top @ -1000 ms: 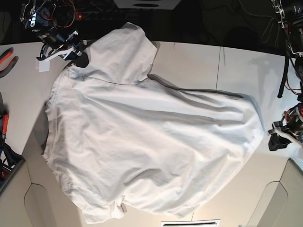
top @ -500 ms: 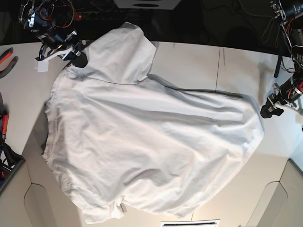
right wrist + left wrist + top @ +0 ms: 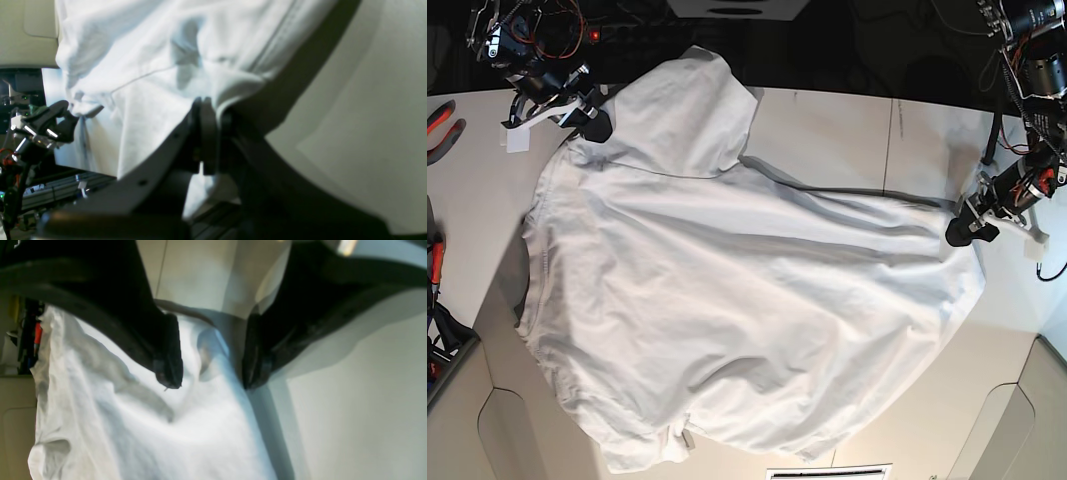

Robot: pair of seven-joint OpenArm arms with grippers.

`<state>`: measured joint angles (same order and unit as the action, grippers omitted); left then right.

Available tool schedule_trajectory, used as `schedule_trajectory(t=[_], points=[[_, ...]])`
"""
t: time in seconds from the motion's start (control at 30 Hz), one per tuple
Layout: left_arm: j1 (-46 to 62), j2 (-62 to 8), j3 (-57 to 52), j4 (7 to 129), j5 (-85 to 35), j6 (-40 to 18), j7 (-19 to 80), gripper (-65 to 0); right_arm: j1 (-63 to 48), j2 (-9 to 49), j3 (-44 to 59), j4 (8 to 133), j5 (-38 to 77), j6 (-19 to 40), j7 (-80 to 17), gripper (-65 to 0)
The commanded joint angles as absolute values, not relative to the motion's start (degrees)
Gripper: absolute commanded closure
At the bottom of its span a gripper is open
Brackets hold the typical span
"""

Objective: Layout the t-shirt on the table in an organized manner, then fold the t-shirt properly
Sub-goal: 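Grasp the shirt with both grippers and lift it off the table, then stretch the shirt between both grippers and lay it flatter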

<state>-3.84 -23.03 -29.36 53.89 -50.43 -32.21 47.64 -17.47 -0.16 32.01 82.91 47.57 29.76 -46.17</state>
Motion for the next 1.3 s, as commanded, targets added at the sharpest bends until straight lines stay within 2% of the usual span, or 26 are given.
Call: schedule_trajectory(t=[0.0, 0.07, 0.1, 0.2, 0.4, 0.53, 0.97, 1.27], points=[[-4.6, -24.2, -29.5, 54.6, -50.8, -32.6, 48.1, -32.9, -17.5, 0.2, 32.1, 83.9, 49.6, 30.3, -46.4, 0.0], [-4.6, -24.1, -29.5, 54.6, -50.9, -33.1, 48.1, -31.6, -17.5, 0.1, 32.1, 83.9, 51.3, 30.4, -47.5, 0.0], [-4.6, -24.2, -29.5, 54.6, -51.4, -34.0, 48.4, -26.3, -17.5, 0.1, 32.1, 83.9, 52.0, 31.1, -47.9, 0.0], [-4.5, -24.3, -29.5, 54.6, -54.6, -36.5, 49.9, 0.0, -17.5, 0.2, 32.1, 84.1, 53.0, 31.9, -48.9, 0.0], [-4.4, -24.9, -29.7, 54.7, -59.4, -37.2, 52.4, 0.0, -18.0, 0.1, 32.3, 88.0, 52.9, 31.9, -50.6, 0.0], [-3.7, -24.9, -29.7, 54.8, -62.4, -39.9, 55.2, 0.0, -18.2, 0.2, 32.3, 92.3, 52.9, 31.9, -53.2, 0.0], [3.1, -24.9, -29.7, 55.4, -70.1, -40.0, 57.0, 0.0, -23.3, 0.2, 32.3, 102.1, 51.4, 31.9, -53.9, 0.0], [9.5, -24.9, -32.2, 64.4, -72.0, -40.0, 57.9, 0.0, -26.1, 0.2, 38.0, 106.6, 53.1, 31.9, -55.6, 0.0]])
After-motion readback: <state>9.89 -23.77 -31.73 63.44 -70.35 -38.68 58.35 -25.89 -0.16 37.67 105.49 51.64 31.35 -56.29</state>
